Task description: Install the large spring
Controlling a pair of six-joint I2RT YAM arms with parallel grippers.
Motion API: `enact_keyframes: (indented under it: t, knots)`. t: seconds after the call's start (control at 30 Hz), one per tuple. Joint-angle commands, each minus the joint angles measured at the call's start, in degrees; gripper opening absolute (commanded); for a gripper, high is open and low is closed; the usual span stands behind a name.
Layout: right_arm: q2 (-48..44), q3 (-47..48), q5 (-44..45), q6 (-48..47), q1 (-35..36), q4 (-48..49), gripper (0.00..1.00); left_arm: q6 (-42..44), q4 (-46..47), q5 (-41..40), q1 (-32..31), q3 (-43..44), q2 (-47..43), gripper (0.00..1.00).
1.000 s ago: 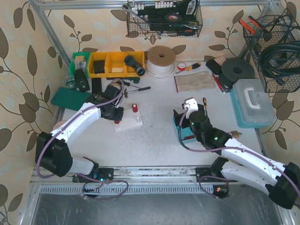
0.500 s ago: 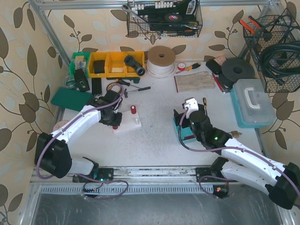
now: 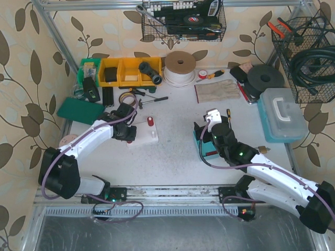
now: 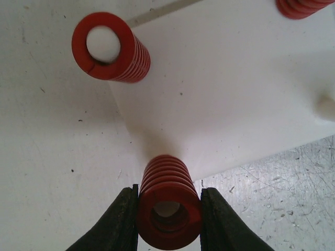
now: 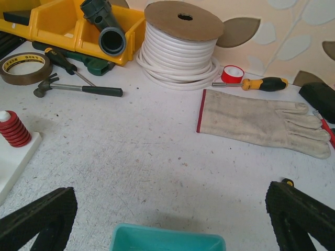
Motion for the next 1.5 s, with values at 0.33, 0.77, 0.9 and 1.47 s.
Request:
enact_keyframes:
  t: [0.33,0.77,0.9,1.47]
  knots:
    - [0.02,0.31,-0.84,0.85,-0.37,0.52,0.96,-2.40,4.53,-1.70,0.37,-2.23,-0.37,0.46]
    - [0.18,8.37,-1.68,16.39,-1.38,-21.96,0.99,1.08,8.52,1.29,0.39,3.42,-13.46,0.75]
    - [1.64,14.40,-4.10,21.54,-1.82,-38.71,0.99,3.24,19.09,7.53,0.36,-0.67,-17.97,0.77]
    - [17.74,14.08,-31.36,15.50,-12.94,-43.23,0.39,0.99,18.51,8.63,0.19,-5.80,-20.11,0.79]
